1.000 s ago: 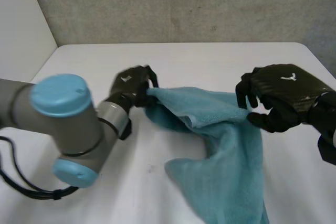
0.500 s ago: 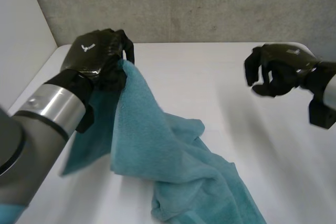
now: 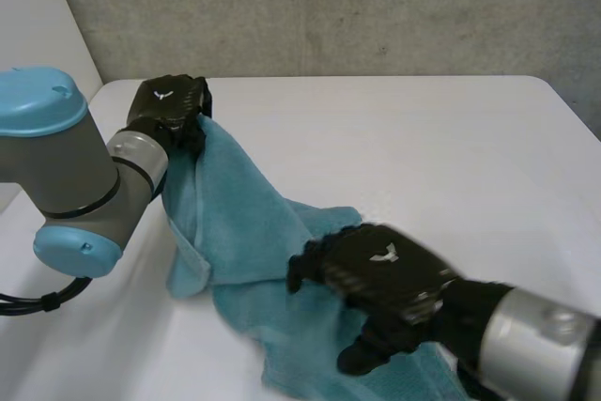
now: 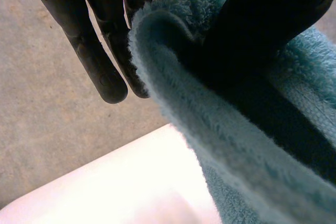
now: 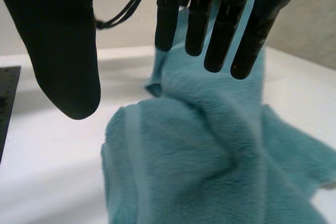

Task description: Fold the laundry

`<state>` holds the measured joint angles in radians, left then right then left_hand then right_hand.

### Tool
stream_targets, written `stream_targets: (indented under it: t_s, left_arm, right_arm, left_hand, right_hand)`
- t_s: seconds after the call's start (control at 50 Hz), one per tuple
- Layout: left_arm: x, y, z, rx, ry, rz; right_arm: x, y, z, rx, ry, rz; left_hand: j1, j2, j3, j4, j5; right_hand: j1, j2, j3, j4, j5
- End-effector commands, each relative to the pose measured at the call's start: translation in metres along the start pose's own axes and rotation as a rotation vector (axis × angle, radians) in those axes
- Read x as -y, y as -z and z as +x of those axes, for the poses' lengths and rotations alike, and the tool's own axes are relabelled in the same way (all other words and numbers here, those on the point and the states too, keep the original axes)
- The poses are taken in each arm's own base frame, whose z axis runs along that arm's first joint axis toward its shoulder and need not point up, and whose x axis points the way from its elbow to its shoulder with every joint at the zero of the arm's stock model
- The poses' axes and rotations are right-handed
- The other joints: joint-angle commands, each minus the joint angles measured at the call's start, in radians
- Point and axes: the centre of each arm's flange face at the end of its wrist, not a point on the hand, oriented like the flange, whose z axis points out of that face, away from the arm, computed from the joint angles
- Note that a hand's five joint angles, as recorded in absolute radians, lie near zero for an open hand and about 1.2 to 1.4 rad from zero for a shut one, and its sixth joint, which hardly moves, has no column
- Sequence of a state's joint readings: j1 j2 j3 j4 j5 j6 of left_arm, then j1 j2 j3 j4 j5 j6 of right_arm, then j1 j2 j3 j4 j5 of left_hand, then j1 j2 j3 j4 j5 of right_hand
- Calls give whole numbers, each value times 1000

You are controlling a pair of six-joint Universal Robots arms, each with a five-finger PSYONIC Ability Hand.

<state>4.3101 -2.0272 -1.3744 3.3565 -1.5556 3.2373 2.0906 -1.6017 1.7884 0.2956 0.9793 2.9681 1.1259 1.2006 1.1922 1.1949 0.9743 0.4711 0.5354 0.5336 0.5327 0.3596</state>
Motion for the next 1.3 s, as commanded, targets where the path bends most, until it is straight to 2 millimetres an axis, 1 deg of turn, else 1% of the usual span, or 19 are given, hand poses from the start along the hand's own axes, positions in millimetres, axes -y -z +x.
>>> stream_targets:
  t_s: [0.02, 0.26, 0.4, 0.5, 0.56, 0.58, 0.64, 0.66, 0.68, 0.74, 0.84, 0.86, 0.88, 0.96, 1.04, 1.14, 1.22, 1.24, 1.3]
  left_arm:
    - [-2, 0, 1, -2, 2, -5]
    - [2, 3, -1, 5, 7, 0]
    - [2, 4, -1, 5, 7, -1]
    - [1, 5, -2, 7, 8, -5]
    - [1, 4, -4, 12, 9, -8]
    - [-1, 3, -9, 25, 10, -14]
    - [-3, 4, -13, 35, 9, -23]
    - [-4, 4, -13, 35, 9, -24]
    - [-3, 5, -13, 35, 9, -24]
    - [-2, 6, -13, 33, 9, -27]
    - [0, 14, -13, 29, 2, -34]
    - [0, 14, -13, 29, 2, -35]
    - [-1, 20, -13, 28, 2, -50]
    - [-4, 29, -11, 19, 4, -92]
    - [-12, 41, -4, -6, 3, -154]
    - [-20, 49, 3, -32, 1, -218]
    - [-28, 44, 11, -54, -27, -230]
    - [-29, 41, 12, -56, -39, -223]
    - [-18, 18, 12, -53, -119, -134]
  right_arm:
    - [-17, -37, -12, -1, 70, -45]
    - [-35, -82, -48, 27, 261, -15]
    - [-49, -98, -44, -54, 336, -40]
    - [-57, -104, -35, -153, 444, -67]
    - [-55, -105, -25, -211, 474, -64]
    - [-53, -103, -22, -235, 476, -56]
    - [-45, -100, -20, -262, 474, -28]
    - [-18, -84, -18, -303, 470, 63]
    - [-6, -76, -16, -321, 466, 102]
    - [36, -48, 5, -423, 422, 238]
    - [72, -17, 46, -539, 300, 350]
    - [72, -17, 46, -539, 300, 350]
    - [74, -7, 70, -574, 271, 325]
    - [65, 10, 116, -625, 197, 211]
    - [45, 13, 145, -593, 110, 98]
    - [19, -5, 154, -496, 60, -16]
    - [21, -10, 161, -502, 98, -17]
    - [27, -14, 172, -530, 116, 0]
    - [42, -21, 189, -590, 161, 53]
  left_hand:
    - [270, 196, 204, 201, 247]
    - [270, 196, 204, 201, 247]
    - [270, 196, 204, 201, 247]
    - [270, 196, 204, 201, 247]
    - [270, 196, 204, 201, 247]
    - [270, 196, 204, 201, 247]
    - [270, 196, 204, 201, 247]
    - [270, 196, 204, 201, 247]
    - [270, 196, 204, 201, 247]
    - [270, 196, 204, 201, 247]
    - [270, 196, 204, 201, 247]
    - [270, 196, 204, 201, 247]
    - [270, 196, 204, 201, 247]
    - [270, 196, 204, 201, 247]
    - [270, 196, 204, 201, 247]
    - [270, 196, 204, 201, 247]
    - [270, 196, 204, 201, 247]
    - [270, 196, 204, 201, 247]
    - [270, 196, 204, 201, 247]
  right_hand:
    - [57, -7, -5, -4, -6]
    - [16, -48, -47, -46, -47]
    - [92, 28, 30, 31, 29]
    - [353, 288, 290, 291, 290]
    - [705, 640, 642, 643, 642]
    - [923, 859, 860, 861, 860]
    - [925, 861, 863, 864, 862]
    - [925, 861, 863, 864, 862]
    - [925, 861, 863, 864, 862]
    - [925, 861, 863, 864, 862]
    - [925, 861, 863, 864, 862]
    - [925, 861, 863, 864, 862]
    - [925, 861, 863, 864, 862]
    - [925, 861, 863, 864, 862]
    - [925, 861, 863, 864, 862]
    - [925, 861, 863, 864, 862]
    - [925, 861, 863, 864, 862]
    - [925, 861, 863, 864, 862]
    - [925, 861, 863, 864, 862]
